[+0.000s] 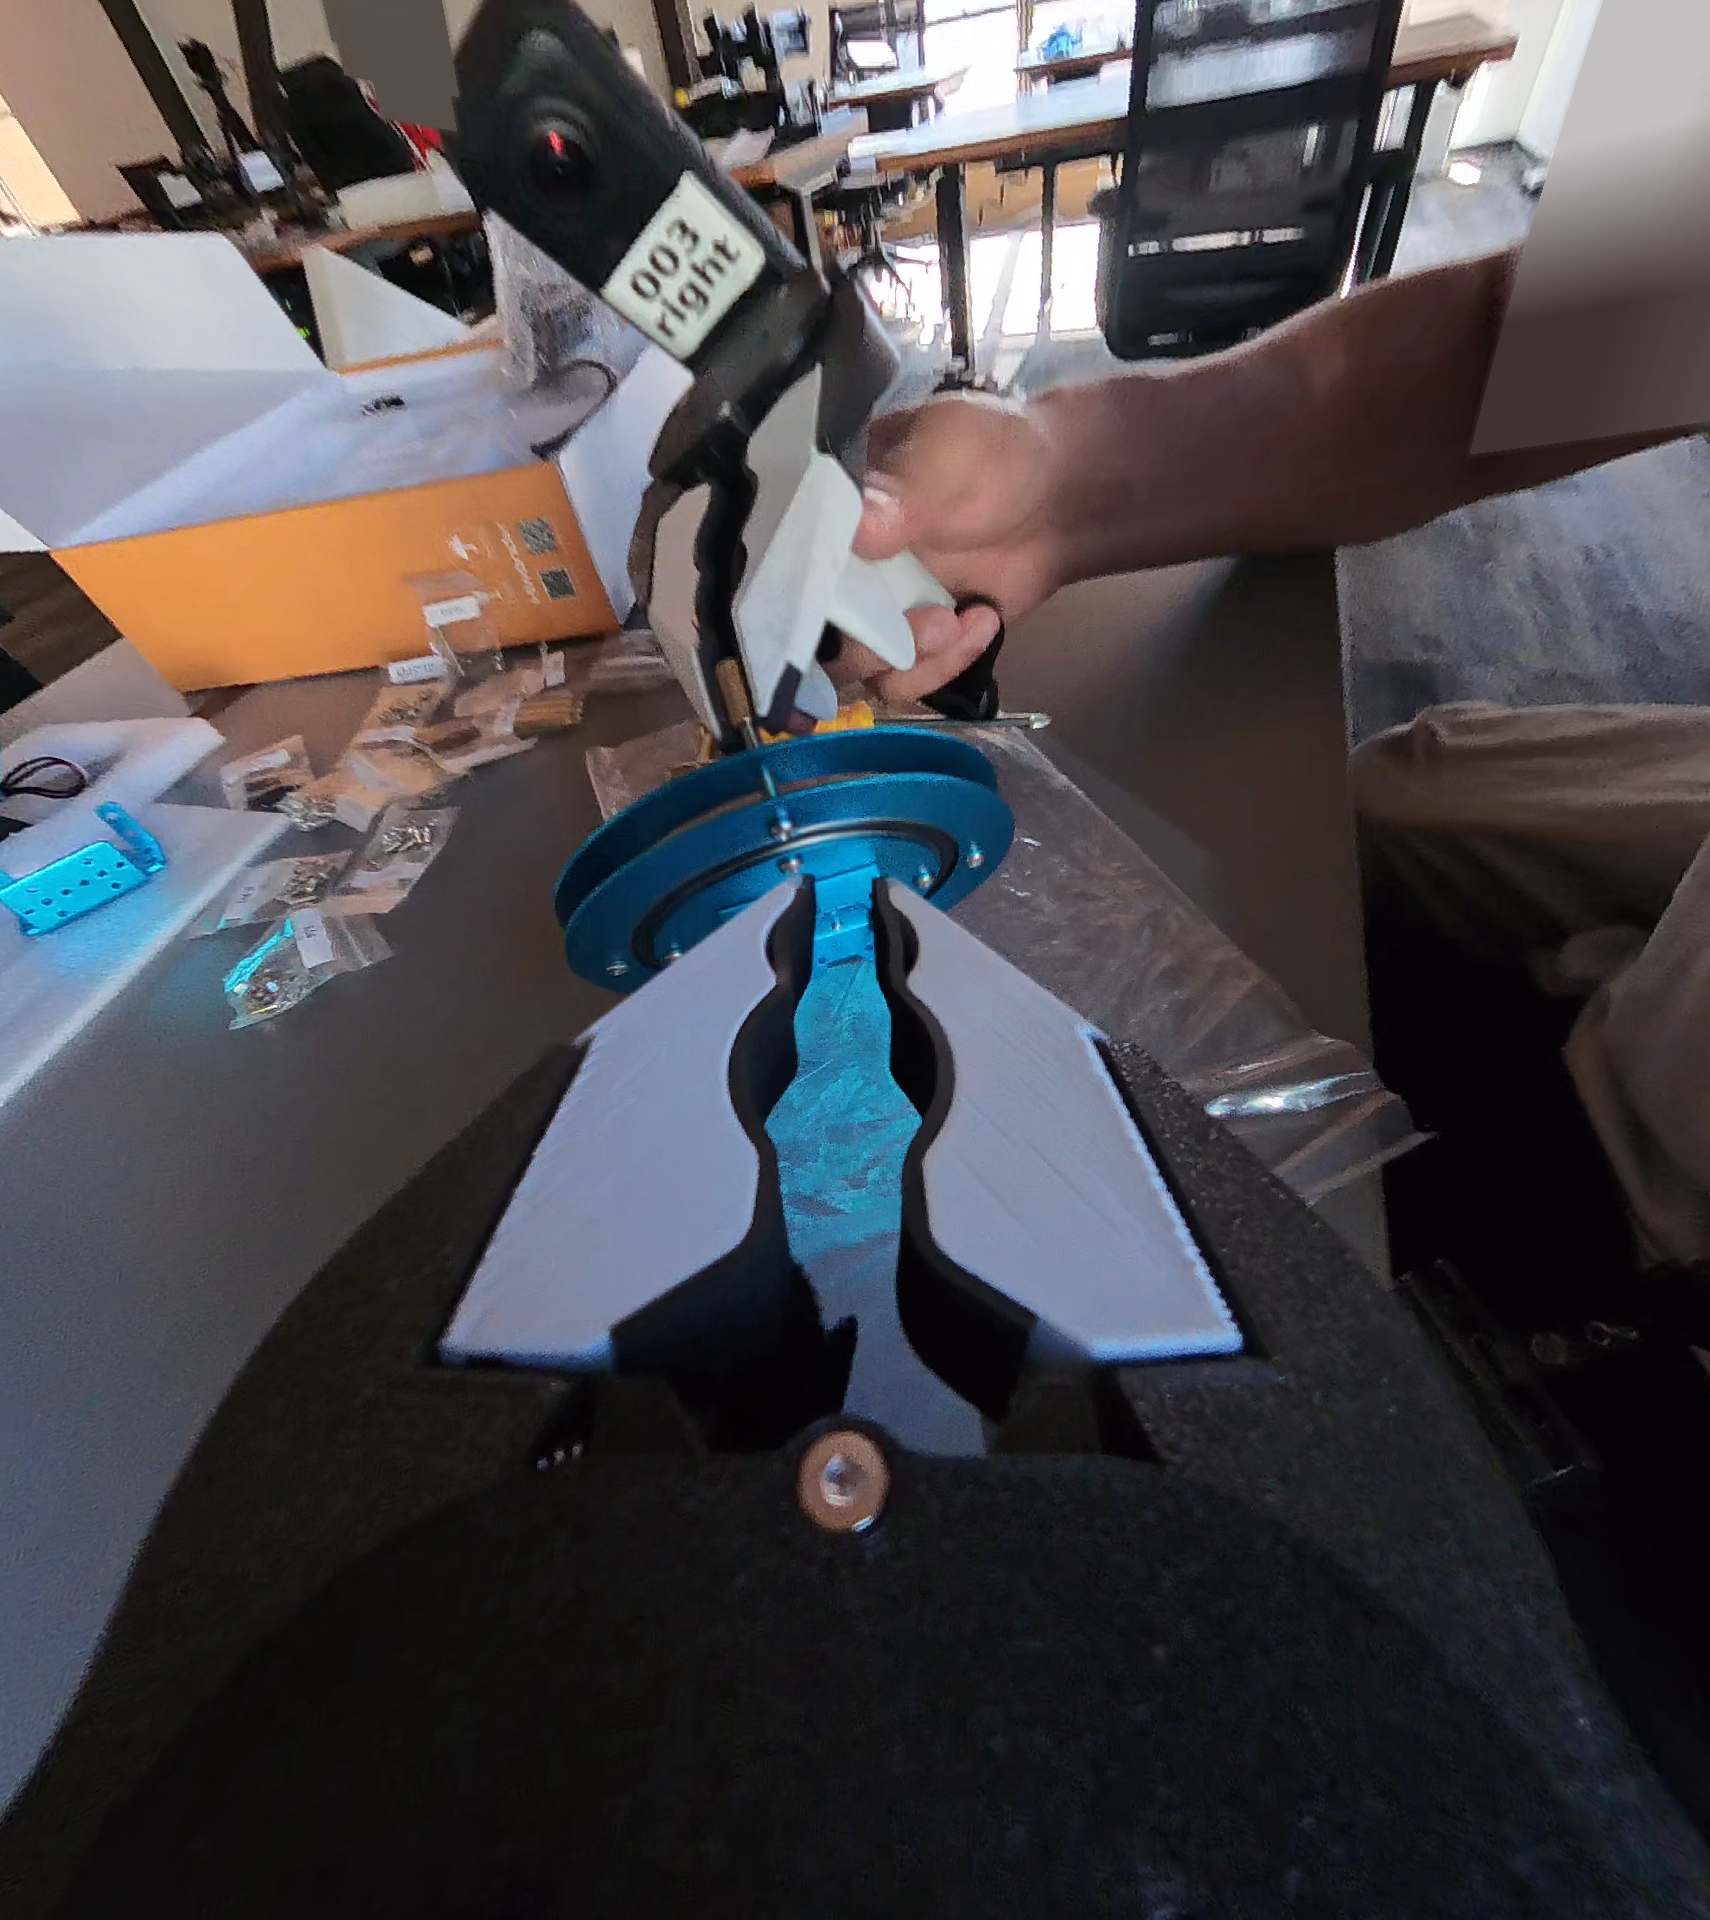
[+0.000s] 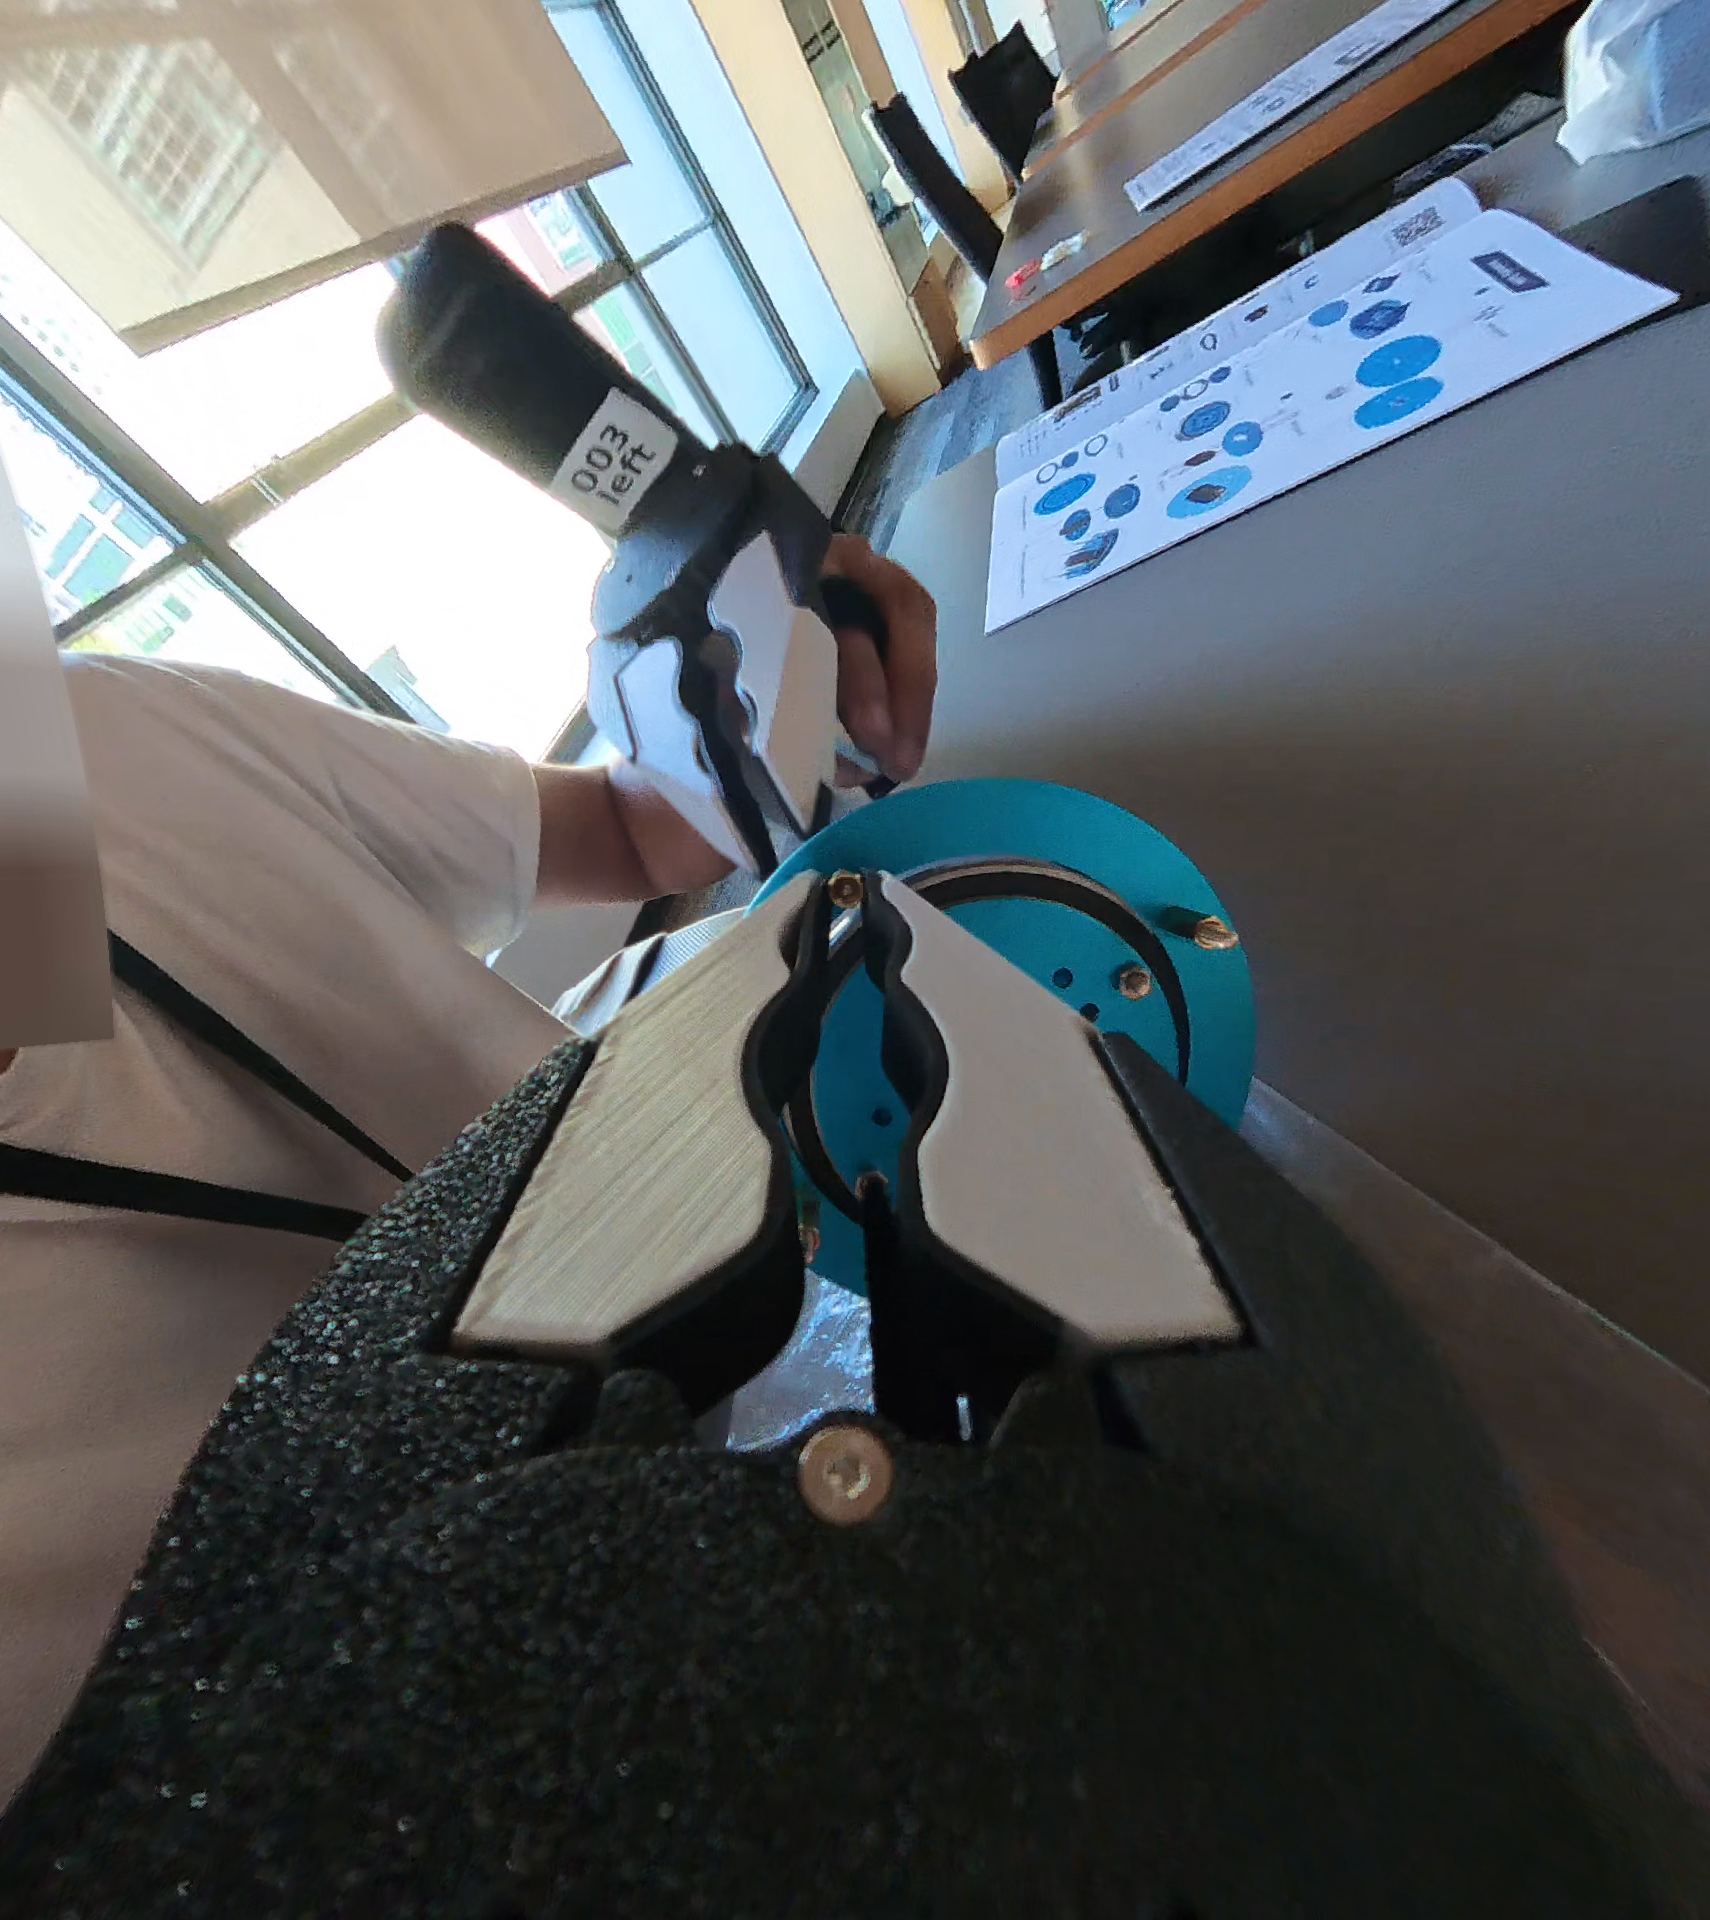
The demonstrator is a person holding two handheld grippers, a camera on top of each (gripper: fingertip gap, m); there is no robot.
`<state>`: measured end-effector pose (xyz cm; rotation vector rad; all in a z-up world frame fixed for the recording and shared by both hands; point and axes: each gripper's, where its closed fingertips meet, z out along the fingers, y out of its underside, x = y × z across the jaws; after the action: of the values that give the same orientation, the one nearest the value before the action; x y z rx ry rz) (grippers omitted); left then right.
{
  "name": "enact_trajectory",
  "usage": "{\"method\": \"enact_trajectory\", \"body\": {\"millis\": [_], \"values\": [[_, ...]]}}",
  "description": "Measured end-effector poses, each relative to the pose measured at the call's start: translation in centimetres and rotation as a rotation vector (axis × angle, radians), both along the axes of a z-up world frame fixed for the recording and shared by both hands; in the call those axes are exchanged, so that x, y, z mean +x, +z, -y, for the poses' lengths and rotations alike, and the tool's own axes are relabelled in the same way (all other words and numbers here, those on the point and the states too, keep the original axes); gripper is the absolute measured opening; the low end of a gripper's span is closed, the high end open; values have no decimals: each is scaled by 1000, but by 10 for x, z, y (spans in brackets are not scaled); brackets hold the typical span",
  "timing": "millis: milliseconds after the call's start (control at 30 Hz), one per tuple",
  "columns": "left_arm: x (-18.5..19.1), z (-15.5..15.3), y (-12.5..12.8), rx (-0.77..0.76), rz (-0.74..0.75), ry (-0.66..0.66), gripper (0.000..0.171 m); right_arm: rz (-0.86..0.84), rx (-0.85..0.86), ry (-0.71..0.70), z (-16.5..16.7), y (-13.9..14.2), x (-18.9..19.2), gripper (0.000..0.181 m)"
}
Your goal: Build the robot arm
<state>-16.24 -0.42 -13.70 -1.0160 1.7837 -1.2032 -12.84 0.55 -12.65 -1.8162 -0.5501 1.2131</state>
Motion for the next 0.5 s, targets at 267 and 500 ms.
{"method": "enact_trajectory", "body": {"millis": [267,500], "values": [[41,-16,0,20,-48,-55,14,0,33,-65,-3,1,18,4],[47,-18,-1,41,-58,-171,14,55,116,-53,-1,-1,18,7]]}}
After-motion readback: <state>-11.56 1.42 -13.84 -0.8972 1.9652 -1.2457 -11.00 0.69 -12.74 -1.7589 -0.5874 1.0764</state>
